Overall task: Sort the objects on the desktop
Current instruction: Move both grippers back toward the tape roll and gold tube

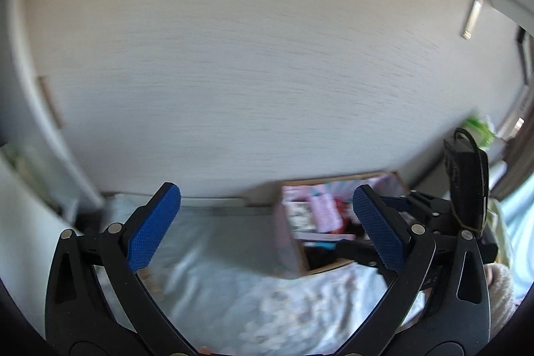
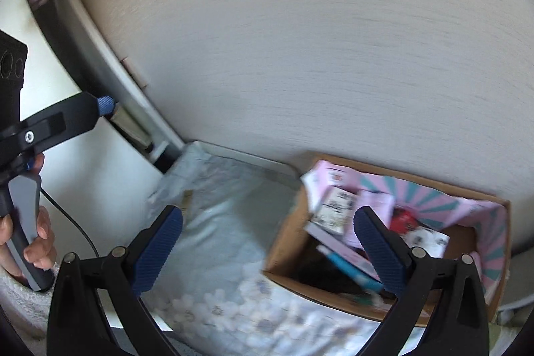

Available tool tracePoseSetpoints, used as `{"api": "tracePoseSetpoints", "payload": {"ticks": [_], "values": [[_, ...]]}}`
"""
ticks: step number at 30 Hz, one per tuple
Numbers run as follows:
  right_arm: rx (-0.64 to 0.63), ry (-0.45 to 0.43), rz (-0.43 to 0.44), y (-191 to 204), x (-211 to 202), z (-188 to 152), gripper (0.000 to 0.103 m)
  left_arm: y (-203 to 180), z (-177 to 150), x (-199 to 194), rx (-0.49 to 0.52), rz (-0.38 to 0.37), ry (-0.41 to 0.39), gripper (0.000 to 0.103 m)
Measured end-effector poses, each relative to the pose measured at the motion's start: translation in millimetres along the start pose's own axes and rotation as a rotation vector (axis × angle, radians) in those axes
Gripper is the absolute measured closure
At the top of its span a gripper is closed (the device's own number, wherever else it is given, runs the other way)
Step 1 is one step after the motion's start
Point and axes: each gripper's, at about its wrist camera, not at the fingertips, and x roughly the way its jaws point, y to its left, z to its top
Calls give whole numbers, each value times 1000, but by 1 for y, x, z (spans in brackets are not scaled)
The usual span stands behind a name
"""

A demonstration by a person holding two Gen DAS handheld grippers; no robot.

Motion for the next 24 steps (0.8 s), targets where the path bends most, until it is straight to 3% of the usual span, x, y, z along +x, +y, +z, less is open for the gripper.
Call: {"api": "tracePoseSetpoints", "payload": {"ticks": [3,6,11,17,24], "values": [[-52,26,-8,24,16,6,0,34,-9,-12,-59,68,-2,0],[-148,15,-112,56,35,7,0,74,-26,-18,-152,151,6,0],[-205,65,-15,91,81,0,0,127,-61,-10,-248,236,83,0],[-292,155,26,122,134,-24,0,151,-107,20,-204,309,192,7],[-370,214,44,128,186,-43,0,167,-163,69,-82,288,241,26]]}}
